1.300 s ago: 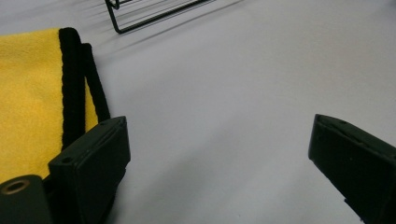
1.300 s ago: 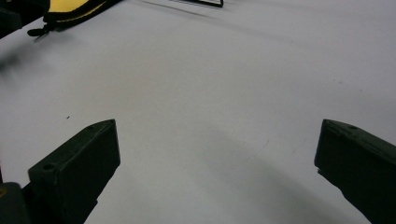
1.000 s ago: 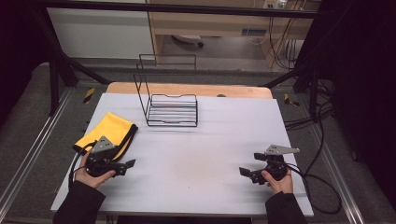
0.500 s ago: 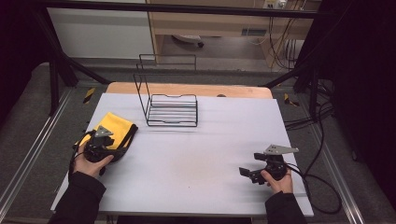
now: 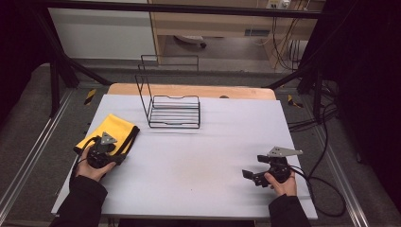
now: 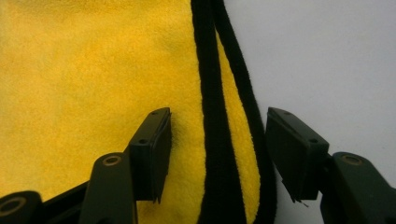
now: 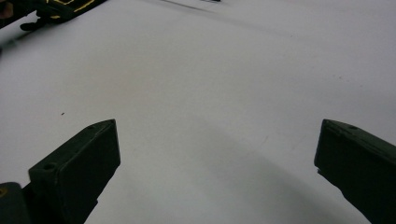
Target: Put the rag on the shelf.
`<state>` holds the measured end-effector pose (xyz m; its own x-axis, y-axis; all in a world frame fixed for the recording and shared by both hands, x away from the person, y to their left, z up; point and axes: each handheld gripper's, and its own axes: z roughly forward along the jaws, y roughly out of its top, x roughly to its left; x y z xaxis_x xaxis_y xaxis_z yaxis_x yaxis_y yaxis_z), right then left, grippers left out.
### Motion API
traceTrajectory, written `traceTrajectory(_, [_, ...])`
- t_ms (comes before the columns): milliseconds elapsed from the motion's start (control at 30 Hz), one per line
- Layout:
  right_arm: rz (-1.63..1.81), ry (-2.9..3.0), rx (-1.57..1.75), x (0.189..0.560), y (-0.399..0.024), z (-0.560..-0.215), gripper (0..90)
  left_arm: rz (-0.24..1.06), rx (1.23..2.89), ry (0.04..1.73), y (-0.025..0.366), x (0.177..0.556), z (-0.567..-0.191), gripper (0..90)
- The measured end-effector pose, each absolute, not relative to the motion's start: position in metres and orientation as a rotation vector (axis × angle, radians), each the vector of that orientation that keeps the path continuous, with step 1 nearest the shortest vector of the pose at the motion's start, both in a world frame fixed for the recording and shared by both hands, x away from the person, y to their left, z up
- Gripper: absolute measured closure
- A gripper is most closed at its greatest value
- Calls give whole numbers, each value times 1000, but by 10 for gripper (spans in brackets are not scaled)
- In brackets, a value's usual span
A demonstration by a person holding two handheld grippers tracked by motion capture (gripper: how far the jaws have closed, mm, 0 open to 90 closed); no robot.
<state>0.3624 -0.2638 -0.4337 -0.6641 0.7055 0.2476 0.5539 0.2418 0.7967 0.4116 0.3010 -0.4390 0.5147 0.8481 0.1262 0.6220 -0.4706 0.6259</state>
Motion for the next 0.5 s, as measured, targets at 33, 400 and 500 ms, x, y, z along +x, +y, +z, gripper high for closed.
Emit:
traceTrajectory(33, [1395,2343,1201,362,-264,-434,8,585,2250,1200,300,411,-439,414])
traceTrajectory(400, [1397,2342,1200,362,-263,-434,8,661,2258,1231,302,413,-439,656])
traceTrajectory(500, [1401,2341,1202,362,-263,-434,8,666,2256,1238,302,413,-439,675])
